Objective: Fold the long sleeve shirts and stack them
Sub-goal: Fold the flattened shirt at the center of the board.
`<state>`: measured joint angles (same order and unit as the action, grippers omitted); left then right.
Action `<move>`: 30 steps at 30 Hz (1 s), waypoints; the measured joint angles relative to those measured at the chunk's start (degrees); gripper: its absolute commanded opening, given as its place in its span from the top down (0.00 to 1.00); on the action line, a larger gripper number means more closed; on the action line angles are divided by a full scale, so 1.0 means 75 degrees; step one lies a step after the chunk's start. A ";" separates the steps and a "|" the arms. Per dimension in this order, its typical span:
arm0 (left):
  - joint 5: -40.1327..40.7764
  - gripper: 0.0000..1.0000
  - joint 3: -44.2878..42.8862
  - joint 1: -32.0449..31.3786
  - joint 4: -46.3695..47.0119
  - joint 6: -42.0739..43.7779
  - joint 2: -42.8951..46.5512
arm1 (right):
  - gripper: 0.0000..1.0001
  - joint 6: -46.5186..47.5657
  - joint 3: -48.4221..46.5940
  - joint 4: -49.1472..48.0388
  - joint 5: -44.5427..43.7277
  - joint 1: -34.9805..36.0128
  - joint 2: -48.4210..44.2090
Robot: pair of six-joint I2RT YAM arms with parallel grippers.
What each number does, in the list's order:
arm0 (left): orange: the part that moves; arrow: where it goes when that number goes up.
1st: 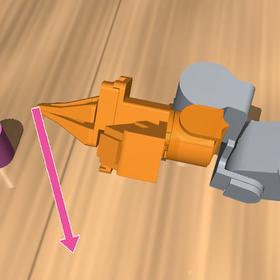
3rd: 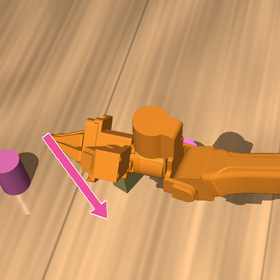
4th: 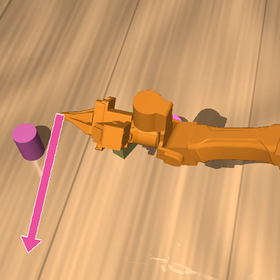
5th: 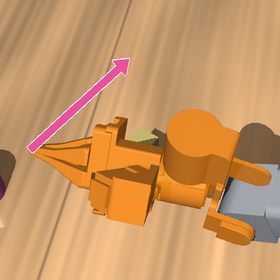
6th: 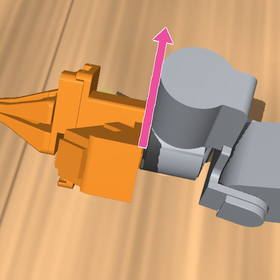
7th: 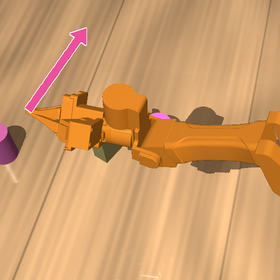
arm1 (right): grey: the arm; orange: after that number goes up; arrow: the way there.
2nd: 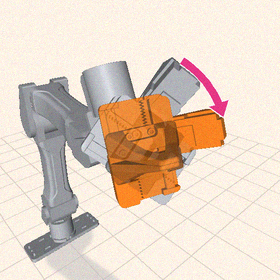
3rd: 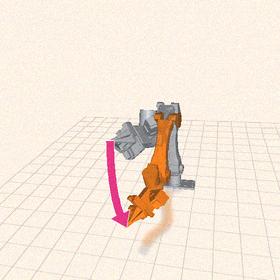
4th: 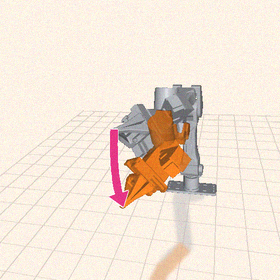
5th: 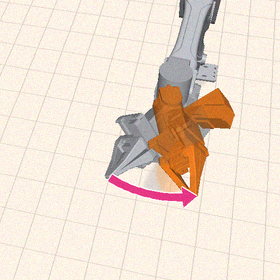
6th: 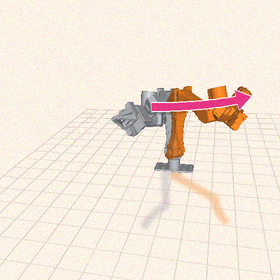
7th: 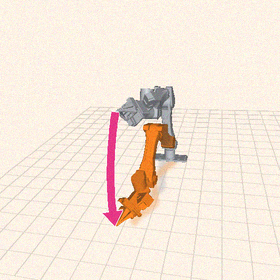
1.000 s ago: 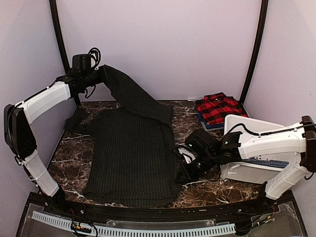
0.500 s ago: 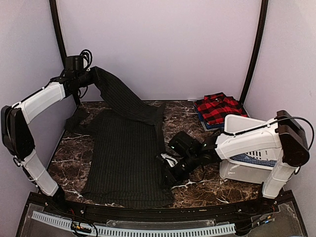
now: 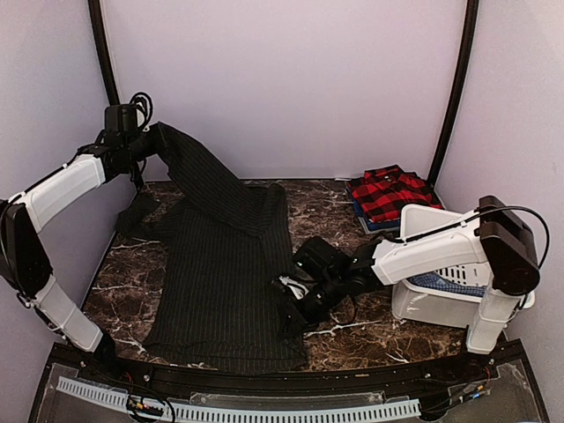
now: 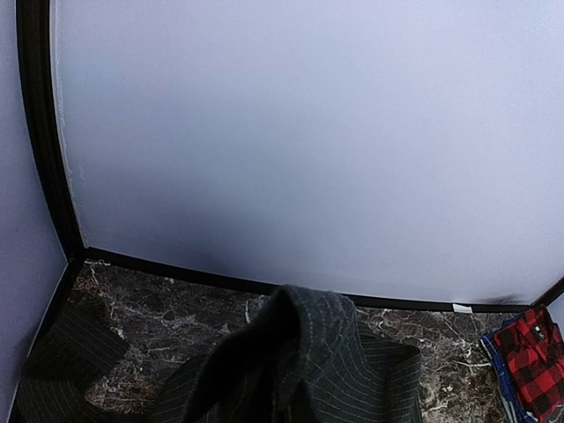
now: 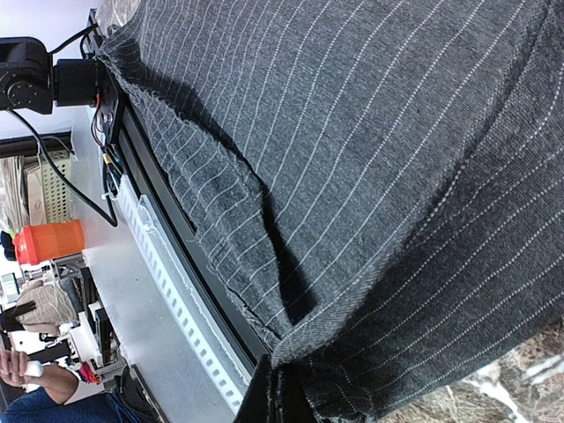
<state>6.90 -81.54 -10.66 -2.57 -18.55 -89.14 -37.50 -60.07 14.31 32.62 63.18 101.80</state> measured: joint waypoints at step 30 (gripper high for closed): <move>-0.0207 1.00 0.0697 0.0000 0.0676 -0.0041 0.1099 | 1.00 0.0134 -0.0737 -0.0210 0.0455 0.0000 0.0731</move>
<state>5.34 -76.31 -10.66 2.50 -18.85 -80.90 -36.49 -65.60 12.73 36.03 63.18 107.28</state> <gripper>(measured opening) 0.006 0.003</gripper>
